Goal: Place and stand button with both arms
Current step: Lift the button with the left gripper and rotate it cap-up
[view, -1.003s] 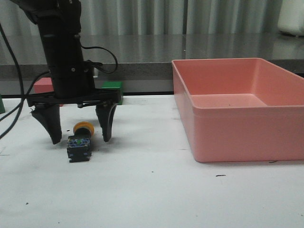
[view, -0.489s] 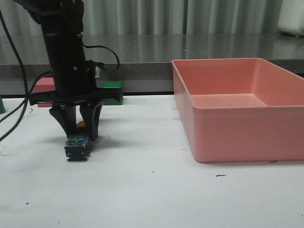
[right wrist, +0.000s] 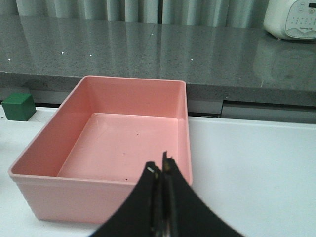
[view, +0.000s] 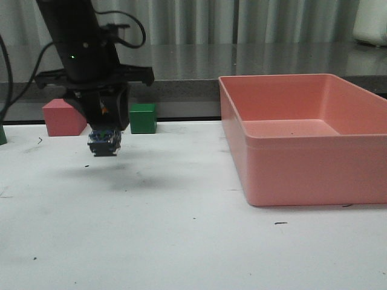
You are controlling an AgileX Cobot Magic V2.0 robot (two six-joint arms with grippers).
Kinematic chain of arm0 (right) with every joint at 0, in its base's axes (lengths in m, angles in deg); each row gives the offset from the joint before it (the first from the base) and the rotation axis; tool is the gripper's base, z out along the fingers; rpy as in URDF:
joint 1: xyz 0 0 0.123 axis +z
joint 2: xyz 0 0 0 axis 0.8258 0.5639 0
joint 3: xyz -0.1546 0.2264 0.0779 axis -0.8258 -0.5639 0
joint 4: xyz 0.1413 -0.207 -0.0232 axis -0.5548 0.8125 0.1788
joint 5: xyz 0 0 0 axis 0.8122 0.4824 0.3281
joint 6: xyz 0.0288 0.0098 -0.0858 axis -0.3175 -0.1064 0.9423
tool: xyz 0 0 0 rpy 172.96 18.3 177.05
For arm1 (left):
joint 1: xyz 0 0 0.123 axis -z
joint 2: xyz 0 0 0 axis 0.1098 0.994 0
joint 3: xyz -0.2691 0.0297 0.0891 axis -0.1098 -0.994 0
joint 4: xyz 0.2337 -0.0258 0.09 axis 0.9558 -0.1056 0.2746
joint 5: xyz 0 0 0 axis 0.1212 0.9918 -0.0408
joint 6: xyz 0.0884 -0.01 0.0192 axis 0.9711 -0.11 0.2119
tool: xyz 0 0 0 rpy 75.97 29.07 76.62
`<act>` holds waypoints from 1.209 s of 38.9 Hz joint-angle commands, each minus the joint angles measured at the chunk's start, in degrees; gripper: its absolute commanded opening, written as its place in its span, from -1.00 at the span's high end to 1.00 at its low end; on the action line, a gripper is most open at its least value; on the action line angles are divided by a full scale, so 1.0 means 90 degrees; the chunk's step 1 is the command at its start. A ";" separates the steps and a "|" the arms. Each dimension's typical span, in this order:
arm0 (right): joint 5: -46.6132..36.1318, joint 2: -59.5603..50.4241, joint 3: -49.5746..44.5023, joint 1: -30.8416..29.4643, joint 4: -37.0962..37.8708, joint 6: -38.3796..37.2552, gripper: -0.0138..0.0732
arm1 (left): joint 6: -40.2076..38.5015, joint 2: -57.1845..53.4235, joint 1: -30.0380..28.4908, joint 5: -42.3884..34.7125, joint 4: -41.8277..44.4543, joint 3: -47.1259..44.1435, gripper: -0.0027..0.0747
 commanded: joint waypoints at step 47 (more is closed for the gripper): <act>-0.0530 0.0046 0.0176 0.0015 0.0077 0.0034 0.82 | 0.0709 -0.1287 -0.0476 -1.3342 0.0613 -0.6719 0.58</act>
